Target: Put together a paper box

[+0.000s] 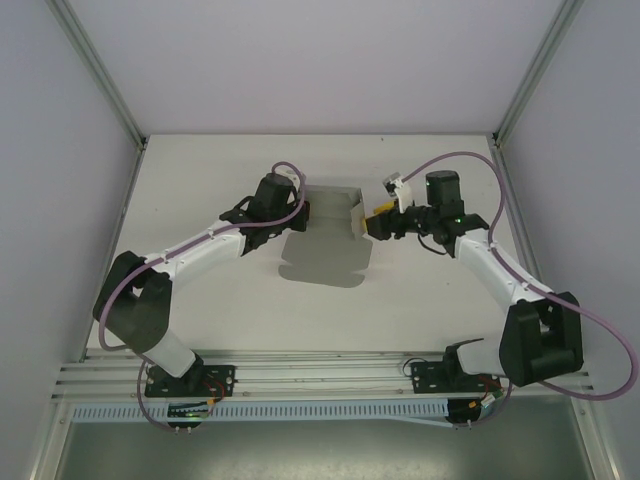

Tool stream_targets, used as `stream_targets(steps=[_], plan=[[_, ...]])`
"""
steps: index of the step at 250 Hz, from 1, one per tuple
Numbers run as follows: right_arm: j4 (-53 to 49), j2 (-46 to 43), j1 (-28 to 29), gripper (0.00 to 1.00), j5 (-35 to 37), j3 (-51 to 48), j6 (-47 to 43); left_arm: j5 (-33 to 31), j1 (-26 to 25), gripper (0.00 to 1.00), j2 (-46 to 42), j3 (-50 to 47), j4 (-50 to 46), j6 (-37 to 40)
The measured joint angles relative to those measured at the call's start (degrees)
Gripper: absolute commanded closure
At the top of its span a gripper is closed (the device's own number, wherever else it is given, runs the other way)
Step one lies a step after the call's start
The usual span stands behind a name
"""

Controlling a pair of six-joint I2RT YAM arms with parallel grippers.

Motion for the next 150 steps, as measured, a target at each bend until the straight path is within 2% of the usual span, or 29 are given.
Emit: stream_targets(steps=[69, 150], plan=[[-0.3, 5.2, 2.9, 0.29, 0.7, 2.3, -0.3, 0.1, 0.0, 1.00, 0.2, 0.3, 0.2, 0.0], [6.2, 4.9, 8.2, 0.29, 18.5, 1.3, 7.3, -1.2, 0.1, 1.00, 1.2, 1.9, -0.7, 0.0]])
